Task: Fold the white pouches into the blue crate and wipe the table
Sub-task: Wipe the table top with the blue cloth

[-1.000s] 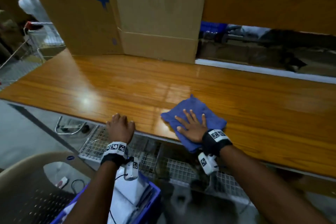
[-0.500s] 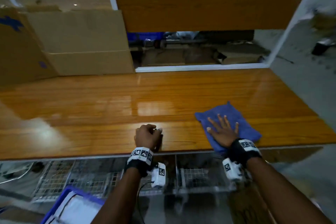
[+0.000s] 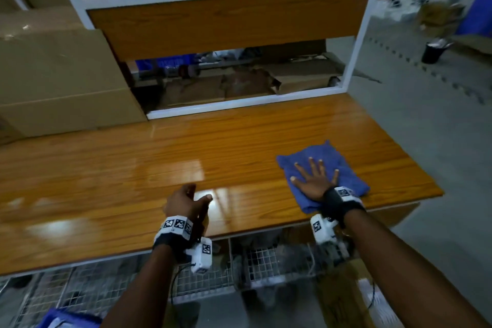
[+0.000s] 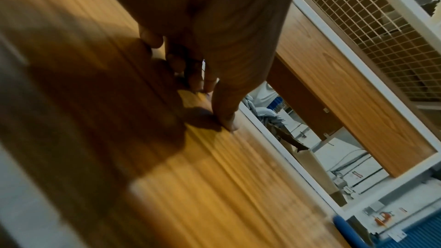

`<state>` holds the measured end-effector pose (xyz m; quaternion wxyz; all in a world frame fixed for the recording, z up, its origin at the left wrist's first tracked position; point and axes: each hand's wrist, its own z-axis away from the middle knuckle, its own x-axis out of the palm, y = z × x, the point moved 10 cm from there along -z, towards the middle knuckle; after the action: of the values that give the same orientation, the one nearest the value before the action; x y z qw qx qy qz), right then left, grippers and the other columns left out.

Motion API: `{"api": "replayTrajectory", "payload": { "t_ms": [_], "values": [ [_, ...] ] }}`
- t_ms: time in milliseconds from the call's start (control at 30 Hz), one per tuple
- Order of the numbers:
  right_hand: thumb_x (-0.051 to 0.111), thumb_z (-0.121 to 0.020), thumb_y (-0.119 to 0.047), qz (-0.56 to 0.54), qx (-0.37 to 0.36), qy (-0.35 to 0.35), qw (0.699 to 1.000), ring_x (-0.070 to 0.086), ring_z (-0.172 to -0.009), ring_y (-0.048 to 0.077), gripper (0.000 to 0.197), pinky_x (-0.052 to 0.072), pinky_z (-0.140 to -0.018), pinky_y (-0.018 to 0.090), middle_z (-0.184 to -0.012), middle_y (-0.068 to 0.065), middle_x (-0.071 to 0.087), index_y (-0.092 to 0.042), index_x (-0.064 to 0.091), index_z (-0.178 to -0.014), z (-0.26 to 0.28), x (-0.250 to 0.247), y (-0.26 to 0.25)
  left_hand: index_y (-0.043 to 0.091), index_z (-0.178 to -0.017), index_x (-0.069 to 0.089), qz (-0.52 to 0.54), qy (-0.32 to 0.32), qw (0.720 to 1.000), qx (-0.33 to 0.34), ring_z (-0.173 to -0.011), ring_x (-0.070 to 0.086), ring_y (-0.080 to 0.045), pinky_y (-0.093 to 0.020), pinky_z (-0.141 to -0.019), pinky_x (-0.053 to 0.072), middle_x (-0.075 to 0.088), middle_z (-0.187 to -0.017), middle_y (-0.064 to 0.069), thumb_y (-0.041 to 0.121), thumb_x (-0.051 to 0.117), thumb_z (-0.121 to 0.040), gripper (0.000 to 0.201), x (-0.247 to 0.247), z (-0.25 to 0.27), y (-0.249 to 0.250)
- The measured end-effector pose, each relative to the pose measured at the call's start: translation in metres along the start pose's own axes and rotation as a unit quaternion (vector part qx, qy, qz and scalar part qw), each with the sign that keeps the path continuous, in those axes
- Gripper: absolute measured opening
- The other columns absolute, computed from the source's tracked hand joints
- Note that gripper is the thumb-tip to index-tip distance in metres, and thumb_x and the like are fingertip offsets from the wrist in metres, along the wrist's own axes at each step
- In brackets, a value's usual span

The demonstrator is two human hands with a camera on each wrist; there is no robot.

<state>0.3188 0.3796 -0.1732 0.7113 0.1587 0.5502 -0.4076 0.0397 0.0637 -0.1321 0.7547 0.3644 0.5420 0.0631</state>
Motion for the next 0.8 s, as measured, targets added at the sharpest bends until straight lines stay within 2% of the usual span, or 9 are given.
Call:
{"api": "replayTrajectory", "payload": {
  "t_ms": [200, 267, 300, 367, 400, 500, 633, 700, 800],
  "values": [
    [0.003, -0.056, -0.099, -0.078, 0.225, 0.016, 0.971, -0.015, -0.148, 0.035, 0.111, -0.001, -0.114, 0.065, -0.162, 0.006, -0.017, -0.044, 0.001, -0.152, -0.042, -0.018, 0.218, 0.027, -0.144, 0.050, -0.009, -0.008, 1.000, -0.006, -0.125, 0.059, -0.026, -0.045, -0.106, 0.046, 0.062, -0.136, 0.001, 0.068, 0.076, -0.068, 0.090, 0.005, -0.005, -0.006],
    [-0.003, -0.051, -0.102, -0.078, 0.250, -0.005, 0.965, -0.019, -0.147, 0.038, 0.115, 0.000, -0.112, 0.069, -0.161, 0.009, -0.022, -0.045, -0.003, -0.151, -0.045, -0.026, 0.230, 0.026, -0.143, 0.051, -0.011, -0.010, 1.000, -0.013, -0.123, 0.060, -0.026, -0.046, -0.104, 0.048, 0.063, -0.135, 0.000, 0.068, 0.076, -0.067, 0.090, 0.006, -0.006, -0.008],
    [0.002, -0.058, -0.100, -0.069, 0.246, -0.012, 0.967, -0.020, -0.146, 0.040, 0.109, 0.000, -0.111, 0.070, -0.160, 0.010, -0.024, -0.044, -0.004, -0.152, -0.049, -0.028, 0.223, 0.026, -0.139, 0.054, -0.017, -0.007, 1.000, -0.011, -0.120, 0.062, -0.027, -0.046, -0.101, 0.050, 0.065, -0.132, -0.001, 0.069, 0.077, -0.066, 0.088, 0.005, -0.006, -0.007],
    [0.013, -0.072, -0.094, -0.059, 0.199, -0.027, 0.978, -0.022, -0.146, 0.041, 0.095, 0.001, -0.110, 0.071, -0.161, 0.007, -0.025, -0.044, -0.002, -0.152, -0.073, -0.027, 0.179, 0.027, -0.123, 0.062, -0.069, 0.015, 0.998, 0.000, -0.110, 0.064, -0.029, -0.047, -0.093, 0.053, 0.069, -0.120, -0.004, 0.075, 0.075, -0.061, 0.079, -0.006, -0.007, -0.005],
    [0.016, -0.075, -0.093, -0.058, 0.158, -0.030, 0.985, -0.023, -0.145, 0.042, 0.093, 0.002, -0.110, 0.070, -0.160, 0.005, -0.026, -0.044, -0.002, -0.152, -0.078, -0.031, 0.136, 0.030, -0.121, 0.062, -0.101, 0.020, 0.995, -0.005, -0.113, 0.059, -0.031, -0.048, -0.095, 0.050, 0.065, -0.122, -0.005, 0.078, 0.073, -0.060, 0.078, -0.012, -0.008, -0.008],
    [0.027, -0.087, -0.079, -0.030, 0.050, -0.039, 0.998, -0.024, -0.146, 0.039, 0.083, 0.000, -0.111, 0.068, -0.159, 0.006, -0.029, -0.041, -0.006, -0.154, -0.092, -0.016, 0.004, 0.038, -0.141, 0.046, -0.159, -0.002, 0.986, -0.042, -0.137, 0.031, -0.035, -0.056, -0.109, 0.031, 0.041, -0.143, -0.010, 0.082, 0.068, -0.060, 0.095, -0.028, -0.017, -0.031],
    [0.021, -0.088, -0.079, 0.017, -0.088, -0.074, 0.993, -0.024, -0.147, 0.032, 0.078, -0.006, -0.108, 0.070, -0.160, -0.001, -0.027, -0.046, -0.010, -0.151, -0.061, 0.012, -0.181, 0.038, -0.153, 0.025, -0.198, -0.062, 0.975, -0.084, -0.151, -0.002, -0.038, -0.066, -0.117, 0.009, 0.006, -0.164, -0.009, 0.096, 0.053, -0.057, 0.115, -0.049, -0.035, -0.070],
    [0.020, -0.087, -0.080, 0.038, -0.124, -0.100, 0.986, -0.025, -0.147, 0.029, 0.078, -0.008, -0.108, 0.070, -0.159, -0.003, -0.028, -0.046, -0.008, -0.152, -0.052, 0.032, -0.237, 0.037, -0.156, 0.011, -0.186, -0.089, 0.972, -0.112, -0.150, -0.013, -0.039, -0.068, -0.116, 0.000, -0.012, -0.165, -0.009, 0.099, 0.049, -0.052, 0.127, -0.057, -0.042, -0.087],
    [0.021, -0.085, -0.082, 0.064, -0.126, -0.101, 0.985, -0.024, -0.148, 0.029, 0.080, -0.007, -0.108, 0.069, -0.159, -0.005, -0.028, -0.047, -0.008, -0.151, -0.064, 0.036, -0.263, 0.036, -0.157, 0.002, -0.146, -0.103, 0.972, -0.153, -0.148, -0.021, -0.039, -0.068, -0.115, -0.004, -0.022, -0.163, -0.007, 0.097, 0.056, -0.051, 0.134, -0.075, -0.053, -0.102]
  ]
}}
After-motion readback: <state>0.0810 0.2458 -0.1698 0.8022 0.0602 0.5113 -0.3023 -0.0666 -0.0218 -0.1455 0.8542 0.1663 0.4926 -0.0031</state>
